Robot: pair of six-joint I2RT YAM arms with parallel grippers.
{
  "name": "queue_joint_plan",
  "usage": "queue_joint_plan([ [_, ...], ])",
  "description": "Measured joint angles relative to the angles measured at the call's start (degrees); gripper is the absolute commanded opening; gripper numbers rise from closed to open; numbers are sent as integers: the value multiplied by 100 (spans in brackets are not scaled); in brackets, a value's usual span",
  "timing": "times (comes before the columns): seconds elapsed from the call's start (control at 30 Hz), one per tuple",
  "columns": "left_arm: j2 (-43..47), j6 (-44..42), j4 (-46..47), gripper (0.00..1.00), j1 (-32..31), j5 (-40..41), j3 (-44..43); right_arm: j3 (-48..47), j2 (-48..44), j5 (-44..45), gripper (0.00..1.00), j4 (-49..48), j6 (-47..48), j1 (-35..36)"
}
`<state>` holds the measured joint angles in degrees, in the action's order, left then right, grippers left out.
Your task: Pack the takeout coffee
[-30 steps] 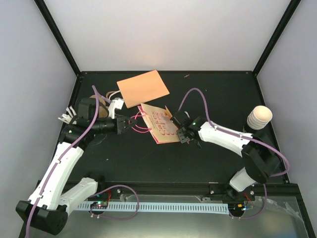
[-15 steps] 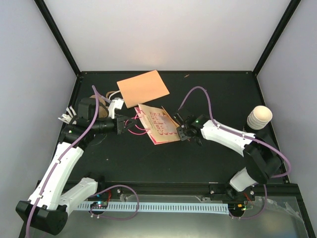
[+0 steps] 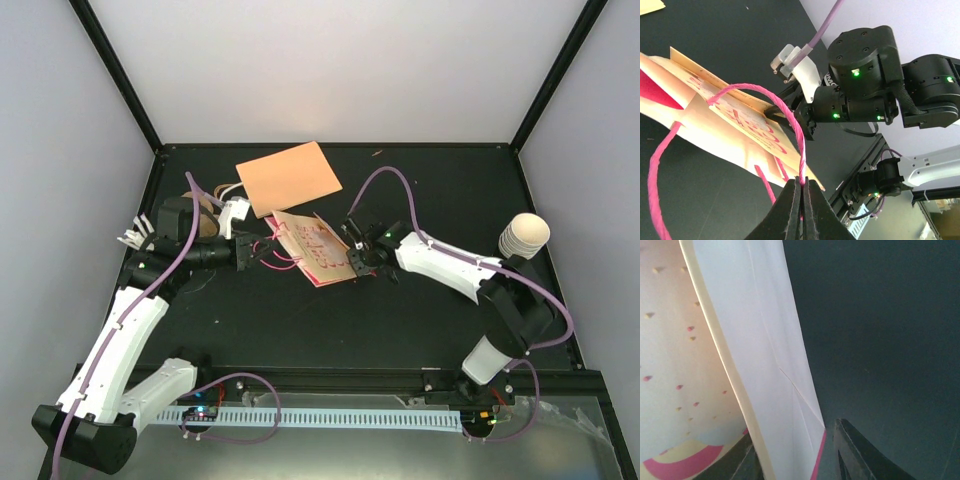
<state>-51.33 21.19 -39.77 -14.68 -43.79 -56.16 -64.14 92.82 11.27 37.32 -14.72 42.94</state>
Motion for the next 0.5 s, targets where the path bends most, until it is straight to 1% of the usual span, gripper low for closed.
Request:
queue_joint_plan([
  [0.2,0,2,39,1,0,-46,2,-26,142,-138,39,-13,83,9],
  [0.5,-2,9,83,2,0,-160,2,-367,409,-140,40,-96,116,153],
])
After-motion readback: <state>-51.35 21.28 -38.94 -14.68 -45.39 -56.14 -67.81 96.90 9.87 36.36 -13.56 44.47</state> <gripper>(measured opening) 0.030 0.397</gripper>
